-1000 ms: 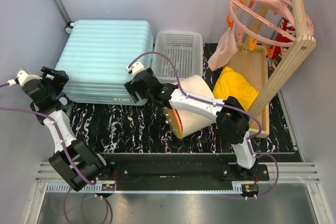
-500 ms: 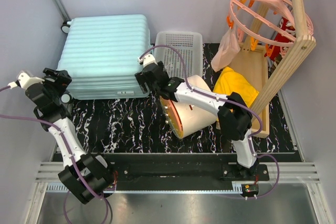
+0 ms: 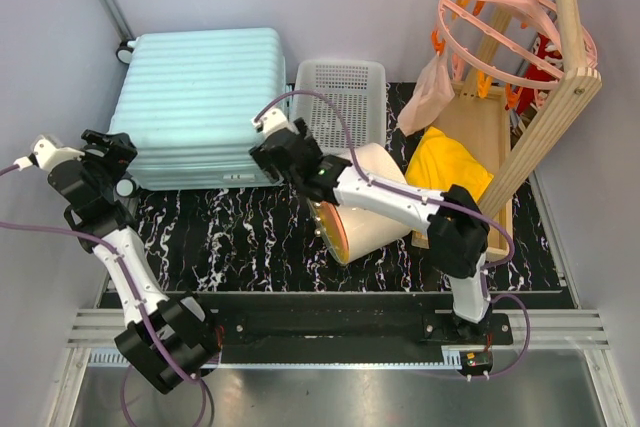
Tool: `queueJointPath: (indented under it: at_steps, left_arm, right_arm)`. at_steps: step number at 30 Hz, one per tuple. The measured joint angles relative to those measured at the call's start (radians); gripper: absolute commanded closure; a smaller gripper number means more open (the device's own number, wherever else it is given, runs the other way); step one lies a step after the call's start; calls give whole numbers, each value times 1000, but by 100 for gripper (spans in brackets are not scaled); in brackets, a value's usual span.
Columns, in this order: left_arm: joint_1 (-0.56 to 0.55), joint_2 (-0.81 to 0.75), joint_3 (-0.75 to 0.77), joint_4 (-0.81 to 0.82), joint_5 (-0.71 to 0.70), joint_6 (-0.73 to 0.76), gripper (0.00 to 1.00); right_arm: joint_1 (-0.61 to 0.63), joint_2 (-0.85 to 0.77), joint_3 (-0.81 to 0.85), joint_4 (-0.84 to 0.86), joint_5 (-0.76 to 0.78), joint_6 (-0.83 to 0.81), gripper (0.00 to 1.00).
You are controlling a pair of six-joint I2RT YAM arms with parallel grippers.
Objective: Open, take out, and arrange the luggage
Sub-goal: Adjust the luggage at the center of the board, then adjust the storage box at the center of the board.
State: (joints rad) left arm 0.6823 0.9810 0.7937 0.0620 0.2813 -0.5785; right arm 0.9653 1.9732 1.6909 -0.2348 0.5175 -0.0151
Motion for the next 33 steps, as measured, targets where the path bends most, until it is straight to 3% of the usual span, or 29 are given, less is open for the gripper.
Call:
queueJointPath:
  at_steps: [9, 21, 33]
  left_arm:
    - [-1, -13, 0, 0, 15, -11, 1]
    - [-14, -13, 0, 1, 49, -26, 1]
    - [-18, -13, 0, 8, 56, -26, 1]
  right_arm:
    - [250, -38, 32, -102, 10, 24, 5]
    - [262, -42, -150, -287, -42, 325, 7]
    - [244, 135, -89, -373, 99, 447, 6]
